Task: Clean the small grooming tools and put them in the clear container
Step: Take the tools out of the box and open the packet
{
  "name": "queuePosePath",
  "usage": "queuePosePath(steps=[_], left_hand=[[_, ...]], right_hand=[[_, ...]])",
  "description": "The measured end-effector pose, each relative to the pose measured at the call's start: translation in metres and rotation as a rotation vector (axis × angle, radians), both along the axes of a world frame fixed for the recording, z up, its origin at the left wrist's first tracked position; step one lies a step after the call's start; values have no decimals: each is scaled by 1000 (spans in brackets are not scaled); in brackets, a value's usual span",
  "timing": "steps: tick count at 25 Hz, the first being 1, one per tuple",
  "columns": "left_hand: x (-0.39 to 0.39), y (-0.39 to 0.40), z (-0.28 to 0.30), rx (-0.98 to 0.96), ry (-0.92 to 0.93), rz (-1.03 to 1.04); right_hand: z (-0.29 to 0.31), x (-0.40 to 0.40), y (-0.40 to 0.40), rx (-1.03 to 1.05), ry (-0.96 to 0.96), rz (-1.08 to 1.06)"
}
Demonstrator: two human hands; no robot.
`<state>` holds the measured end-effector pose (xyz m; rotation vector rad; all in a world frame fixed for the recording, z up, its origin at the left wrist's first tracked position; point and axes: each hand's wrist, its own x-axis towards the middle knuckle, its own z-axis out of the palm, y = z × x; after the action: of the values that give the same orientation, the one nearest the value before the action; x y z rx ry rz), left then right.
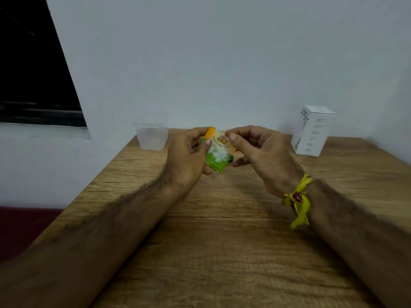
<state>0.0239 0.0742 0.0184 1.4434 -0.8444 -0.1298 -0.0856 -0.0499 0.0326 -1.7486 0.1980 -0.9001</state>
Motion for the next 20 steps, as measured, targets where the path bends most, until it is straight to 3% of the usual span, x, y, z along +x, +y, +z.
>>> queuePosePath(steps=[10,16,20], left_hand=[[1,-5,-6,-27,-43,47],[4,-8,-10,3,-47,60],[4,-8,-10,35,-87,57]], right_hand=[[-2,3,2,-46,-9,-14],[-4,3,-8,100,55,50],[-1,0,-11,24,100,101]])
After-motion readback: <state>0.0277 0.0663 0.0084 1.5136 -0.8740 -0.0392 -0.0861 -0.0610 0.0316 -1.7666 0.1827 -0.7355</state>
